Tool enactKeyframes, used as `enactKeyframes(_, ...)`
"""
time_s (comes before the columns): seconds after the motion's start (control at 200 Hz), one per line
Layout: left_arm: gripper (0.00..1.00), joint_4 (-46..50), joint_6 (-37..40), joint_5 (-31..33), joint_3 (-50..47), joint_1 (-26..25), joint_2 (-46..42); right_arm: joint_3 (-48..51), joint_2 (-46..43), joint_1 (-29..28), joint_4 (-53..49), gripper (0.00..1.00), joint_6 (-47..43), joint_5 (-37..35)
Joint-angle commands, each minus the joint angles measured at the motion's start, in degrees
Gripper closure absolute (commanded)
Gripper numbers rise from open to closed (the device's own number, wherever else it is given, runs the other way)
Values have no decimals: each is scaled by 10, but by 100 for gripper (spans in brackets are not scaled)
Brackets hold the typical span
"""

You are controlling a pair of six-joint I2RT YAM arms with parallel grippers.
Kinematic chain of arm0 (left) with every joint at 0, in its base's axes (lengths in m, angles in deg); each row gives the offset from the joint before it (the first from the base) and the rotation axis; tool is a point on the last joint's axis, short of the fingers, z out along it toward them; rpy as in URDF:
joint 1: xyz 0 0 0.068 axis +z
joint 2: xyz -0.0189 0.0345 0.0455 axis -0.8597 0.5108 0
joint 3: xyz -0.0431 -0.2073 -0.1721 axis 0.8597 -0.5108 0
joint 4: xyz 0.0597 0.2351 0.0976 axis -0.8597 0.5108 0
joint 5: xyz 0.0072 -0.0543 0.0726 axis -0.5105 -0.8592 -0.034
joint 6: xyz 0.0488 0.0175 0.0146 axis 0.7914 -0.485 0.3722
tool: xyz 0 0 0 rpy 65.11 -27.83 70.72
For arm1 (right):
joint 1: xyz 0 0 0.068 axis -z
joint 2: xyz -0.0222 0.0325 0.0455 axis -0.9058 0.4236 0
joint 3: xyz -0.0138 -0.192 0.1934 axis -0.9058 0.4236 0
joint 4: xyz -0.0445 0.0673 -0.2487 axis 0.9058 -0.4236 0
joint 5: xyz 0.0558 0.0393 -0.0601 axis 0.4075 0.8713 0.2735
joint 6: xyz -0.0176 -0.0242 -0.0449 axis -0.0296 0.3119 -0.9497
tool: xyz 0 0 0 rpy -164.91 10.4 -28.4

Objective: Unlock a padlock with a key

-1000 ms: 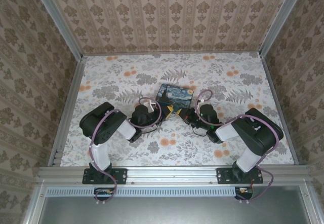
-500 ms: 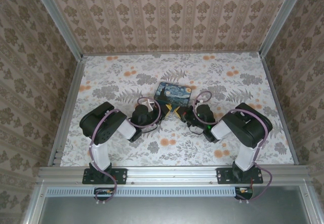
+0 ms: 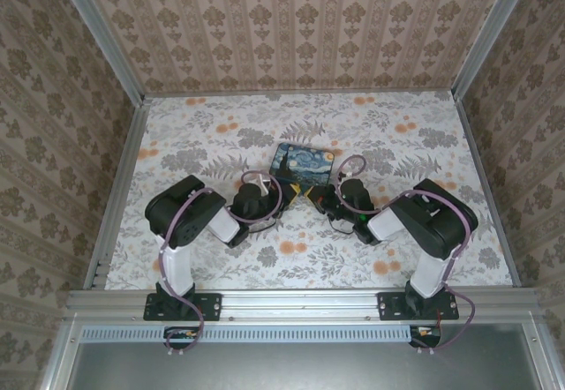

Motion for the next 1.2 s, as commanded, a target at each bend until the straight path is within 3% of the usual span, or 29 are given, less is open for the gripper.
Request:
enactKeyframes(0.0,100,-21,-11,-62,5,-39,9,-33,0,5,96,81,-8,-5)
enactKeyframes(0.095,100,-20,-14,-41,4,-33,12,-21,-10,9,95,63,-7,-3)
enactKeyframes(0.275,100,-21,-17,-30,5,-22,25,10,-58,13,40,40,-26,4)
enactKeyframes(0.47,100,-20,-15,-34,14,-12,33,61,-143,26,-80,23,-90,10)
enactKeyframes(0.66,100,-20,-13,-42,20,-5,38,89,-246,41,-209,23,-156,23)
enactKeyframes(0.88,100,-20,-13,-45,21,-4,39,20,-376,20,-499,30,-367,-52)
enactKeyframes(0.995,100,-20,-12,-48,23,-4,43,-15,-388,-7,-579,35,-452,-108)
enactKeyframes(1.195,100,-20,-12,-51,21,-3,45,-60,-338,-85,-617,41,-549,-210)
